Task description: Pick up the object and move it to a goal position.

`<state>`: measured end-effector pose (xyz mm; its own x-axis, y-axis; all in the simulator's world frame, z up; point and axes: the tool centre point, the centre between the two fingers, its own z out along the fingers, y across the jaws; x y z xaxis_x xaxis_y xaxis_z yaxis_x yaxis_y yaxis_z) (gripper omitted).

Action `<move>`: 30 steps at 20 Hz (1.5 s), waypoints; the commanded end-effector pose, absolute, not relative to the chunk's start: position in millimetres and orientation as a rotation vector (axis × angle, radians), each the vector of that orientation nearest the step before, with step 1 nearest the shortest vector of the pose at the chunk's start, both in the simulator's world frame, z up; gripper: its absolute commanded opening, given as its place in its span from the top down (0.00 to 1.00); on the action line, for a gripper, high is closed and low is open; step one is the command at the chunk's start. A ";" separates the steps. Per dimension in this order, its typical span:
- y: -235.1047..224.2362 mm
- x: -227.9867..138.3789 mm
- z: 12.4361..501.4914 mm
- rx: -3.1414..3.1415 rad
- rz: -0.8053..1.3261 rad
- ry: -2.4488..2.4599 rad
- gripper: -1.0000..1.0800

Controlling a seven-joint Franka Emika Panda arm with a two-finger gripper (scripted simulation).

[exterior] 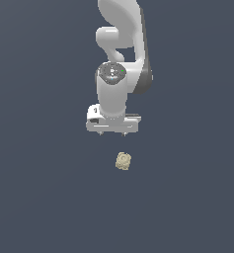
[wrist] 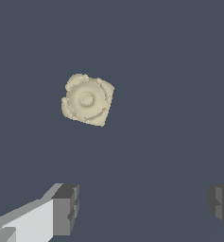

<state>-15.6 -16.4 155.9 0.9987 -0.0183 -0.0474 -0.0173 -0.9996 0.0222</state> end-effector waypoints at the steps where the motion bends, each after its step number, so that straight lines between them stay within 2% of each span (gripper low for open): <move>1: -16.4 -15.6 155.9 3.119 -0.074 -0.028 0.04; 17: -2.2 0.3 159.8 3.100 -0.027 0.009 0.04; 30: 20.7 38.9 115.1 3.114 -0.007 -0.295 0.04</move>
